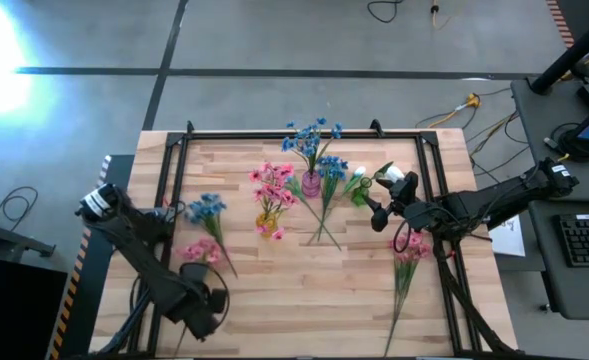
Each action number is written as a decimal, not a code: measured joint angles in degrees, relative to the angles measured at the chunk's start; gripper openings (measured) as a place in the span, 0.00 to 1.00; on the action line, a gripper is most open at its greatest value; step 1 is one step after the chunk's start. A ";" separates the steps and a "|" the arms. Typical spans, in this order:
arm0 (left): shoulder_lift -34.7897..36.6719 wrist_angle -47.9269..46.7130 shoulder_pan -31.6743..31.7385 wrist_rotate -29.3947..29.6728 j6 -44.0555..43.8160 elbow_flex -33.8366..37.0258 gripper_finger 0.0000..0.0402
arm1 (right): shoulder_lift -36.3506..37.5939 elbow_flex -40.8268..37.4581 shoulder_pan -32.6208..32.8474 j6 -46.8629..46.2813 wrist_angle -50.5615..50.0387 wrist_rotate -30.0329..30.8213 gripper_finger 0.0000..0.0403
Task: Sort flowers into vase by color
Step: Put the bottom left pink flower into the yellow flower vase
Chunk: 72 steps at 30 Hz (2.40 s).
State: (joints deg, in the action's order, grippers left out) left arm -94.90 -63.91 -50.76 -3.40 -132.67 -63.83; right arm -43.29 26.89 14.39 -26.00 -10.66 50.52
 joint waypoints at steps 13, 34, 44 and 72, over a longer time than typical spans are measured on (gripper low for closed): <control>1.32 -14.03 -3.25 9.44 6.96 -17.92 0.00 | 0.00 -0.02 0.00 0.04 -0.01 0.00 0.76; 1.23 9.97 -4.67 50.21 66.68 -27.79 0.00 | -0.68 -0.02 1.07 -0.40 1.38 -21.67 0.75; 0.83 28.94 0.36 57.46 101.16 -27.52 0.00 | -8.30 -0.09 9.22 8.39 23.03 -28.71 0.75; -5.58 72.73 14.20 43.40 129.96 -11.71 0.00 | -40.14 7.15 18.49 35.92 72.57 -28.44 0.75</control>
State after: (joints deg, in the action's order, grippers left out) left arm -100.48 8.82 -36.56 40.00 -2.70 -75.54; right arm -83.43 34.04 32.88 9.92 61.90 22.09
